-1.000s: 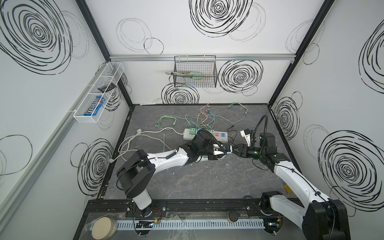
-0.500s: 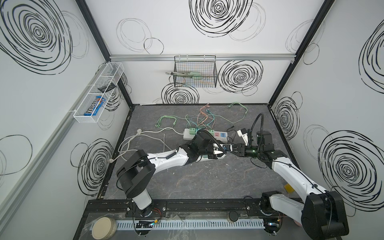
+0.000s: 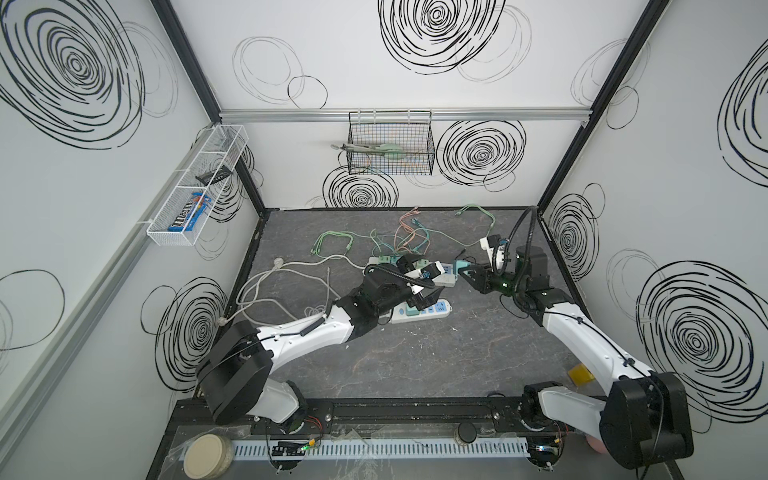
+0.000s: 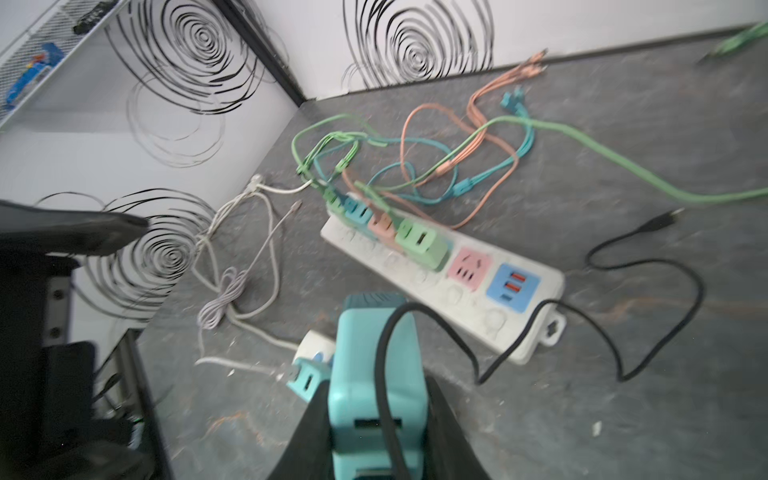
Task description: Insert the plug
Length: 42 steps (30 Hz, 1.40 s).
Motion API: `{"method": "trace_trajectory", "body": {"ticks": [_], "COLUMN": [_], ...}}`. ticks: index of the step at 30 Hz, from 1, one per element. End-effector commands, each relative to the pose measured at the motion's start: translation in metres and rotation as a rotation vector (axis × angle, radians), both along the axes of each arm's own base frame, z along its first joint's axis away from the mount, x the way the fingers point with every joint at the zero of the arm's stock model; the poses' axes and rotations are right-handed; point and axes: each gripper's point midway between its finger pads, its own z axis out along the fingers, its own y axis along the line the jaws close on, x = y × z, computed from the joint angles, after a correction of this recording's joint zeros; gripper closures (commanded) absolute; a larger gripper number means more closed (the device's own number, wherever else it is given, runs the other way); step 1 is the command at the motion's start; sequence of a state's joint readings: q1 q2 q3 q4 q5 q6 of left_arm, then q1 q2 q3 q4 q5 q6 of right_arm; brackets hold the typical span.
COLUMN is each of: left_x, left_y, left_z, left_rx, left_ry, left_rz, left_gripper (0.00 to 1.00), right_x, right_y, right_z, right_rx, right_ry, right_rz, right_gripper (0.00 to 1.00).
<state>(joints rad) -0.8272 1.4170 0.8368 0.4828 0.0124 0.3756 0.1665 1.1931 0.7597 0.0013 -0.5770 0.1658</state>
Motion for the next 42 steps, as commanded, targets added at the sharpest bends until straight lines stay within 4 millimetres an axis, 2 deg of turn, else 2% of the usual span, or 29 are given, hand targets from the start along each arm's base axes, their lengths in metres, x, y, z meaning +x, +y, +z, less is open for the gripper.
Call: {"method": "trace_trajectory", "body": {"ticks": [1,3,5,7,10,14,17,19,23,29,35,42], "left_x": [0.020,0.022,0.022,0.023,0.023,0.021,0.021,0.021,0.020,0.017,0.019,0.021], "left_y": [0.040,0.058,0.075,0.092,0.114,0.136,0.148,0.153,0.161,0.166,0.167,0.165], "left_z": [0.017,0.012,0.005,-0.001,-0.011,-0.022,-0.027,-0.028,-0.032,-0.035,-0.037,-0.040], "left_rx": [-0.140,-0.153,-0.164,-0.182,-0.202,-0.205,-0.205,-0.207,-0.200,-0.196,-0.186,-0.177], "left_ry": [0.028,0.058,0.091,0.122,0.173,0.192,0.198,0.197,0.196,0.189,0.185,0.191], "left_rz": [0.241,0.313,0.361,0.416,0.486,0.557,0.598,0.615,0.640,0.653,0.655,0.651], "left_gripper": [0.04,0.04,0.04,0.04,0.04,0.04,0.04,0.04,0.04,0.04,0.04,0.04], "right_x": [0.038,0.030,0.007,-0.003,-0.002,-0.013,-0.026,-0.033,-0.043,-0.048,-0.050,-0.057], "right_y": [-0.013,0.001,0.016,0.017,0.014,0.018,0.033,0.039,0.039,0.039,0.040,0.037], "right_z": [0.036,0.029,0.004,-0.020,-0.039,-0.072,-0.076,-0.081,-0.096,-0.109,-0.121,-0.124], "right_rx": [-0.193,-0.288,-0.408,-0.482,-0.558,-0.739,-0.756,-0.785,-0.898,-1.008,-1.059,-1.059], "right_ry": [-0.259,-0.321,-0.391,-0.406,-0.354,-0.232,-0.199,-0.183,-0.119,-0.099,-0.063,-0.041], "right_rz": [-0.016,0.187,0.466,0.591,0.686,0.833,0.910,0.943,0.987,1.023,1.055,1.070], "right_gripper": [1.00,1.00,1.00,1.00,1.00,1.00,1.00,1.00,1.00,1.00,1.00,1.00]}}
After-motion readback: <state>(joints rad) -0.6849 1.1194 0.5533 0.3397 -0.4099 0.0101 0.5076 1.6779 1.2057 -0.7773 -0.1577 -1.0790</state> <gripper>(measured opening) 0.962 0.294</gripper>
